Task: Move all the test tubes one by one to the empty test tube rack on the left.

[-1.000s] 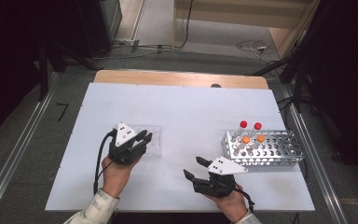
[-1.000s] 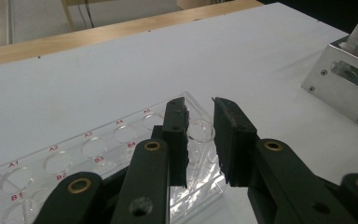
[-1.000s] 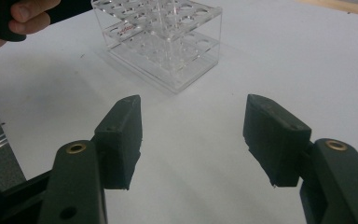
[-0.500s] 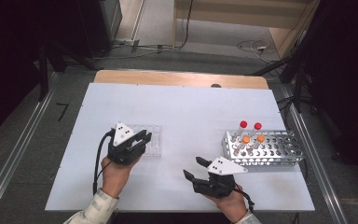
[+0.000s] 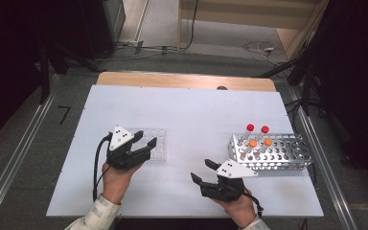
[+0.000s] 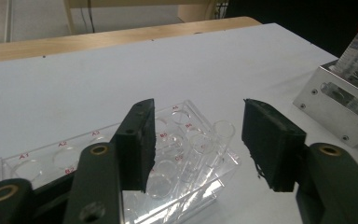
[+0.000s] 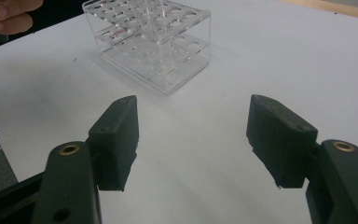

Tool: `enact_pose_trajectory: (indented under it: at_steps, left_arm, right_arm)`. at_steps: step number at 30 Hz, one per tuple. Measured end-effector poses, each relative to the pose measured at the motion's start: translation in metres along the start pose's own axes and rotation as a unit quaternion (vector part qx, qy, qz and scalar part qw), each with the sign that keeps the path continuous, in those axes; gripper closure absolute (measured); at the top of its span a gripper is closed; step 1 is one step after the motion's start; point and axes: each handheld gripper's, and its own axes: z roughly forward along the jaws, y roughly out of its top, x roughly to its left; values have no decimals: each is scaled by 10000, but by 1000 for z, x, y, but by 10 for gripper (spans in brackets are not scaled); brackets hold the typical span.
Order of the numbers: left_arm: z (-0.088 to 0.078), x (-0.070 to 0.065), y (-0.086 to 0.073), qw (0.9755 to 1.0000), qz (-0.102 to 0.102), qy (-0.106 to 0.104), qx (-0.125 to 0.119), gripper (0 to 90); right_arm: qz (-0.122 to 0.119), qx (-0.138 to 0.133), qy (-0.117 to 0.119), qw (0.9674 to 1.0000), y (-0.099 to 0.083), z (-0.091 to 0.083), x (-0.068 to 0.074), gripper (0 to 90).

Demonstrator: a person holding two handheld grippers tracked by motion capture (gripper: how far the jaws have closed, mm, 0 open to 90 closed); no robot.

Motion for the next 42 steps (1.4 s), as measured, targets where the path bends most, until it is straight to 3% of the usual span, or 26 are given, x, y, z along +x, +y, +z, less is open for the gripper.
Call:
enact_pose_trajectory:
  at_steps: [16, 26, 33, 42]
  left_arm:
    - [-6, 10, -3, 9997, -201, 148, -50, 259]
    - [-7, 18, -2, 9989, -436, 16, -144, 118]
    - [-7, 18, -1, 9989, -453, 16, -87, 57]
    - [-6, 18, -1, 9989, -463, -17, -82, 41]
  right_arm:
    - [138, -164, -411, 9989, -7, -29, -23, 323]
    - [266, -259, -705, 9968, -13, -49, -39, 323]
    - [304, -238, -950, 9947, -19, -60, -49, 323]
    - [508, -351, -1268, 9900, -24, -75, -67, 326]
